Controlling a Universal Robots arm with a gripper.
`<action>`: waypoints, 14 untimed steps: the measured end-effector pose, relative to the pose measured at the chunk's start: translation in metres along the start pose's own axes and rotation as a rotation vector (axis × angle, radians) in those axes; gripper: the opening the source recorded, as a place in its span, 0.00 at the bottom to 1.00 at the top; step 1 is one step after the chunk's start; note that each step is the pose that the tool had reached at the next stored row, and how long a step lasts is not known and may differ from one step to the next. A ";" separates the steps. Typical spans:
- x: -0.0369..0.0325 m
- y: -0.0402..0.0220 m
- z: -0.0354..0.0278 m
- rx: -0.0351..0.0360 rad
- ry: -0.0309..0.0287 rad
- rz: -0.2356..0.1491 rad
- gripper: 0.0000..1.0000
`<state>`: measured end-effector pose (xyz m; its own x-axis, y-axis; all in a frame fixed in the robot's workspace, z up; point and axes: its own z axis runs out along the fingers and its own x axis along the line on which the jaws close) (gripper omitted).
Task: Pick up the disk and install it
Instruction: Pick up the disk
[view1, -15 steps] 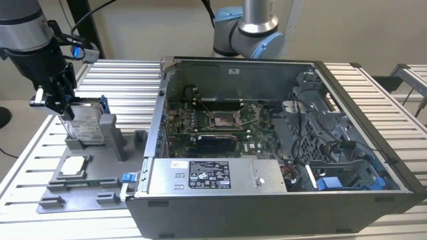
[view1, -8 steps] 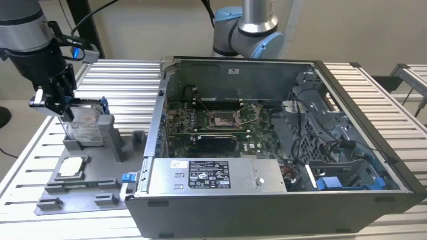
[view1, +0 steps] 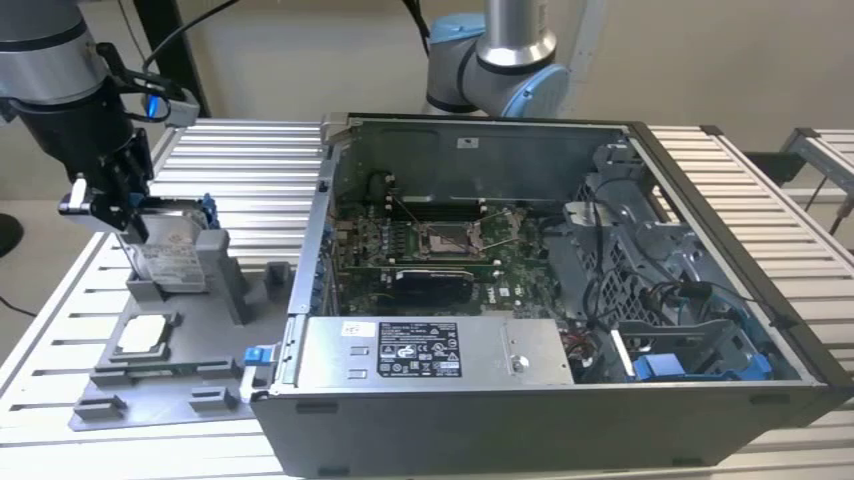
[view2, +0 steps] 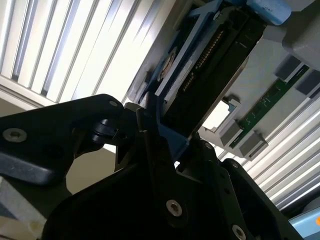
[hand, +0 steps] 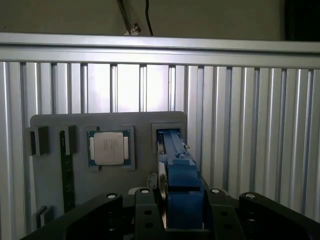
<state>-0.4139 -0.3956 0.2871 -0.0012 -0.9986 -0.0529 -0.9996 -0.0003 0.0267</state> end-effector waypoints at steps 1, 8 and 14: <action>0.0000 0.0000 0.0000 0.0000 0.0000 0.000 0.00; 0.0003 -0.0012 0.0057 -0.0209 0.0004 0.001 0.00; 0.0005 -0.0014 0.0097 -0.0239 0.0003 0.001 0.00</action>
<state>-0.4127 -0.3956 0.2773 -0.0025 -0.9986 -0.0525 -0.9987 -0.0001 0.0506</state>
